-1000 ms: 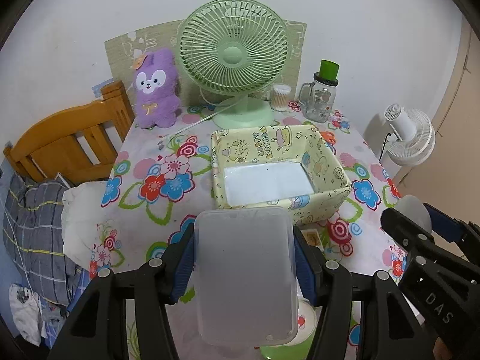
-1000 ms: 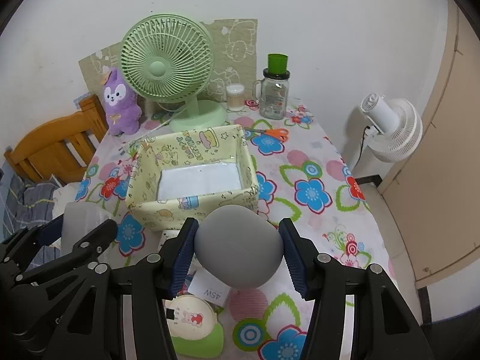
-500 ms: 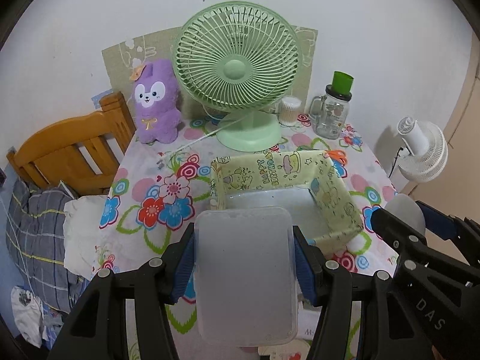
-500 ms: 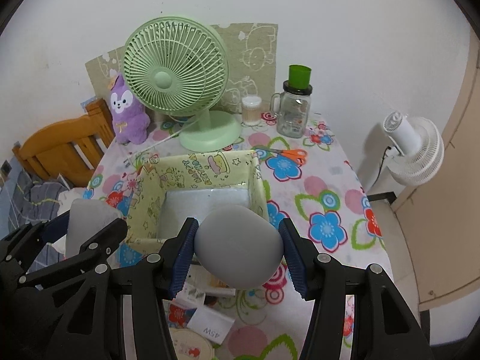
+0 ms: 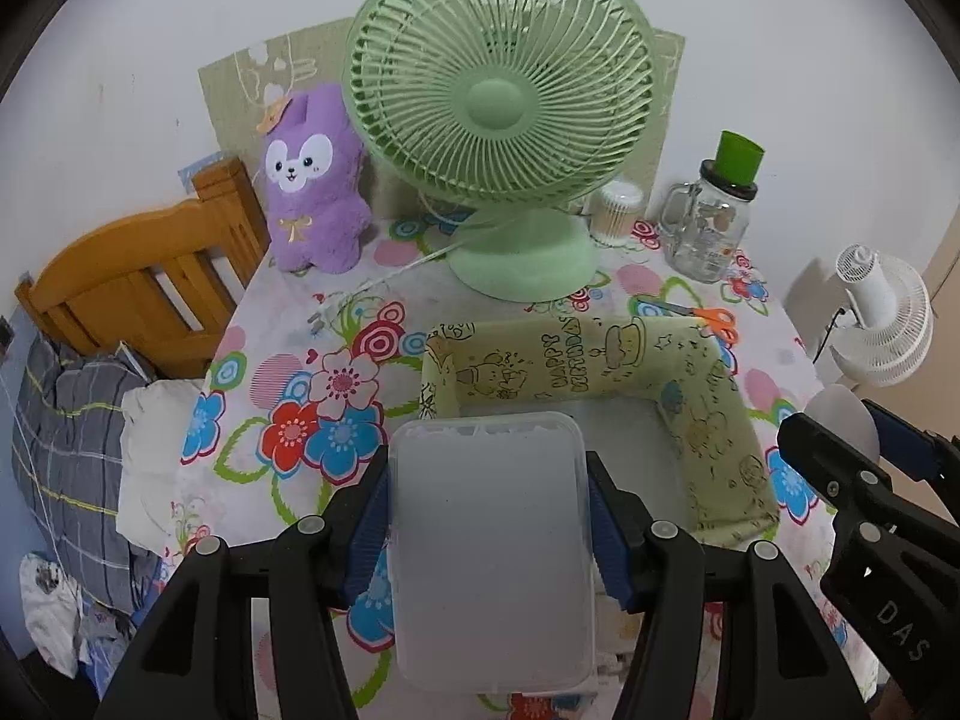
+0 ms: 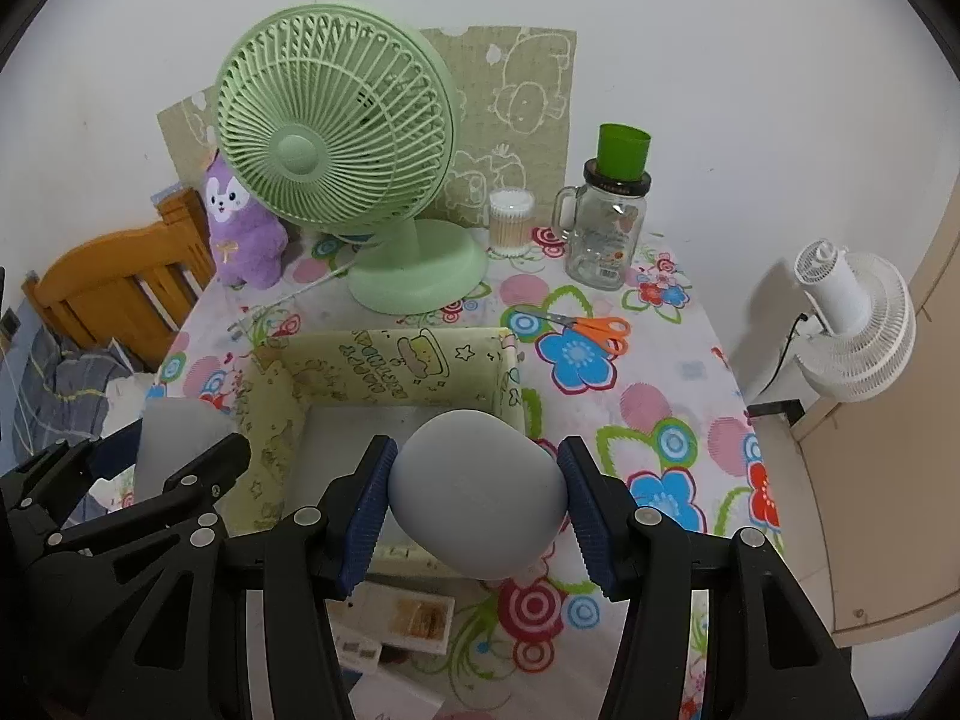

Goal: Organize rigid objects
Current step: 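Lift and carry the box with the left tool while the right tool carries the puck over the basket, then lower the puck into the basket and open the right tool while the left tool releases the box inside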

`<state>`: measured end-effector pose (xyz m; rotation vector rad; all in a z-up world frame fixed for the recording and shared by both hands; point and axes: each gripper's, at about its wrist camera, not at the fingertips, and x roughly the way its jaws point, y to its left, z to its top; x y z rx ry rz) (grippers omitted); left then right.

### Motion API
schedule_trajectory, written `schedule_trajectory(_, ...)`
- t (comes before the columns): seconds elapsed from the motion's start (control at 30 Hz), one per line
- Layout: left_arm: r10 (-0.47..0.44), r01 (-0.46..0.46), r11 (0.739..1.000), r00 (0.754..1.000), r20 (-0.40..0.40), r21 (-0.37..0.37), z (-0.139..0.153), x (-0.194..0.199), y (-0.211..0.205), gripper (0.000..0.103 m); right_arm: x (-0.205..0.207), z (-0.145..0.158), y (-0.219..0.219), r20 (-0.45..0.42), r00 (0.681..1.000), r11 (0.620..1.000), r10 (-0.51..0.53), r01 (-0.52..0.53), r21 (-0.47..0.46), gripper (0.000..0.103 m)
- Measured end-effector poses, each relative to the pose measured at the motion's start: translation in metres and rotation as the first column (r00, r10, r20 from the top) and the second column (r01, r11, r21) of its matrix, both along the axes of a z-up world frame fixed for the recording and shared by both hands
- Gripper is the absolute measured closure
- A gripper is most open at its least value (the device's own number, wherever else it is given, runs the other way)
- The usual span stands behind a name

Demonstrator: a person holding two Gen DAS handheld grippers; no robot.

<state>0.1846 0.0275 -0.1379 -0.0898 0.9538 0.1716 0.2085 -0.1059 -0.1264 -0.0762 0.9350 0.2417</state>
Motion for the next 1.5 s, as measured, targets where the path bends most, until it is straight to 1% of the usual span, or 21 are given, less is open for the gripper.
schedule_trajectory(0.23,0.013,-0.013,1.0,1.0,-0.023,0.003,-0.015,0.015,0.003,0.042,0.024,-0.01,0.002,-0.009,1.0,1.0,-0.001,0.001,0.026,0.045)
schedule_trajectory(0.33,0.011,-0.011,1.0,0.999,-0.037,-0.007,-0.022,0.021,0.003,0.042,0.034,-0.015,0.004,-0.016,1.0,0.999,-0.004,0.005,0.038,0.045)
schedule_trajectory(0.57,-0.008,0.007,0.999,0.999,-0.044,-0.034,-0.032,0.032,-0.004,0.042,0.055,-0.031,0.014,-0.035,0.999,0.999,0.01,-0.008,0.047,0.045)
schedule_trajectory(0.8,-0.011,0.011,1.0,0.998,-0.067,-0.004,-0.046,0.045,-0.006,0.042,0.071,-0.048,0.025,-0.055,0.998,0.998,0.021,-0.018,0.055,0.044)
schedule_trajectory(0.9,-0.004,0.003,1.0,0.996,-0.087,-0.008,-0.053,0.05,-0.005,0.042,0.078,-0.056,0.029,-0.072,0.997,0.998,0.019,-0.015,0.055,0.044)
schedule_trajectory(1.03,0.003,-0.002,1.0,0.997,-0.079,0.008,-0.054,0.052,-0.007,0.041,0.085,-0.068,0.03,-0.111,0.994,0.999,0.011,-0.005,0.051,0.044)
schedule_trajectory(1.1,0.0,0.002,1.0,0.997,-0.082,0.017,-0.054,0.053,-0.008,0.038,0.087,-0.073,0.031,-0.137,0.99,0.998,0.009,-0.001,0.059,0.044)
schedule_trajectory(1.17,-0.011,0.013,1.0,0.996,-0.085,0.021,-0.054,0.053,-0.01,0.034,0.086,-0.072,0.031,-0.12,0.993,0.998,0.005,0.003,0.063,0.043)
schedule_trajectory(1.2,-0.011,0.013,1.0,0.996,-0.086,0.022,-0.054,0.053,-0.011,0.032,0.085,-0.07,0.032,-0.106,0.994,0.998,0.006,0.001,0.06,0.042)
schedule_trajectory(1.23,-0.013,0.015,1.0,0.996,-0.088,0.02,-0.054,0.053,-0.011,0.031,0.085,-0.069,0.033,-0.101,0.995,0.998,0.007,-0.001,0.059,0.038)
schedule_trajectory(1.33,-0.021,0.021,1.0,0.996,-0.091,0.005,-0.053,0.051,-0.011,0.025,0.084,-0.067,0.032,-0.111,0.994,0.996,0.016,-0.006,0.088,0.03)
schedule_trajectory(1.5,-0.039,0.04,0.999,0.996,-0.077,0.013,-0.047,0.046,-0.016,0.017,0.078,-0.061,0.029,-0.115,0.993,0.994,0.019,-0.007,0.105,0.026)
